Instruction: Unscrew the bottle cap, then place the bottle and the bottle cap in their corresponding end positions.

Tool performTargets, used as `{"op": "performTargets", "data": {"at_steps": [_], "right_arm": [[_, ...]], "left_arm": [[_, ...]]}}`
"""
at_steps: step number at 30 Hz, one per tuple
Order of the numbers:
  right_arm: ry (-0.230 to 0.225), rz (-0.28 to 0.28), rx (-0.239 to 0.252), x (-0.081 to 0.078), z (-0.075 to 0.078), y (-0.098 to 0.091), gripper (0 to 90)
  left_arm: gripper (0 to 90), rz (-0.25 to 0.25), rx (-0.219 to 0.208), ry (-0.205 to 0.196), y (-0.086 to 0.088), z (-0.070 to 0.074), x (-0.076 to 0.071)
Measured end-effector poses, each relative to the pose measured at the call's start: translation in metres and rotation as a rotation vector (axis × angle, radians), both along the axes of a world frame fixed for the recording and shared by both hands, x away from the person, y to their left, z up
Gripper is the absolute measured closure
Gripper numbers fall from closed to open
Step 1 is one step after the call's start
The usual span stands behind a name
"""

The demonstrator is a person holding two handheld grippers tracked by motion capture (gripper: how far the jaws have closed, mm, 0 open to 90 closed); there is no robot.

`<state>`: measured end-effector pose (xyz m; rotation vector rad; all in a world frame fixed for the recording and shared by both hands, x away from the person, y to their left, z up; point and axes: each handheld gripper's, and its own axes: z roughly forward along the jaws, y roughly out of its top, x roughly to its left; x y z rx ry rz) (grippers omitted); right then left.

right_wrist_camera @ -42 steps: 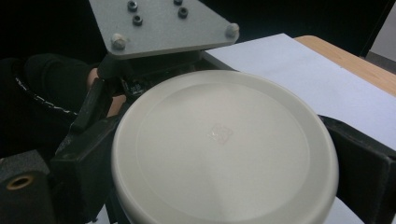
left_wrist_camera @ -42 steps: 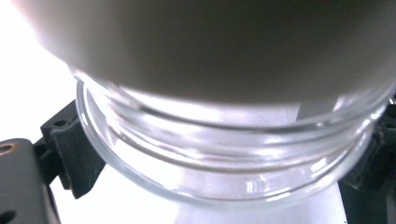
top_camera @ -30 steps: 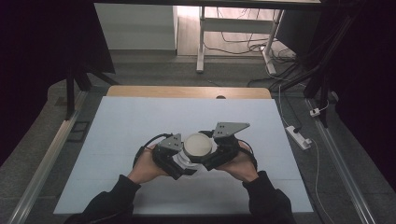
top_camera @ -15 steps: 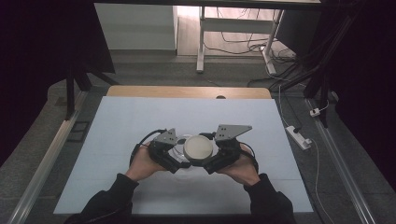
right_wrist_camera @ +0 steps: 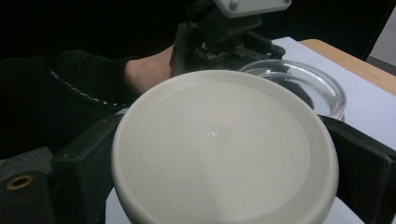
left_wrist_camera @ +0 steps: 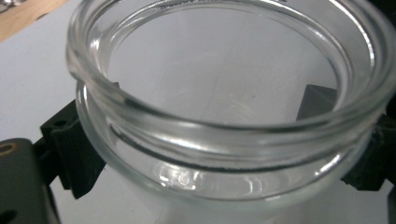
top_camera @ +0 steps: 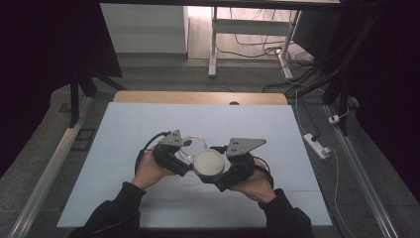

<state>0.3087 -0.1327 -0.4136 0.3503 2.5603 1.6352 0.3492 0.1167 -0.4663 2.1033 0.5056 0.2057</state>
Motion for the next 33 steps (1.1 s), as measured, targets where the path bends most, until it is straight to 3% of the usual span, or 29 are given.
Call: {"op": "performTargets", "data": {"at_steps": [21, 33], "right_arm": [[-0.002, -0.016, -0.006, -0.011, -0.021, 0.000, 7.2], [-0.001, -0.036, -0.002, -0.014, -0.037, -0.001, 7.2]], "left_arm": [[7.4, 0.061, -0.023, -0.040, 0.003, 0.015, 0.012], [7.4, 0.100, -0.034, -0.047, 0.003, 0.012, 0.028]]}}
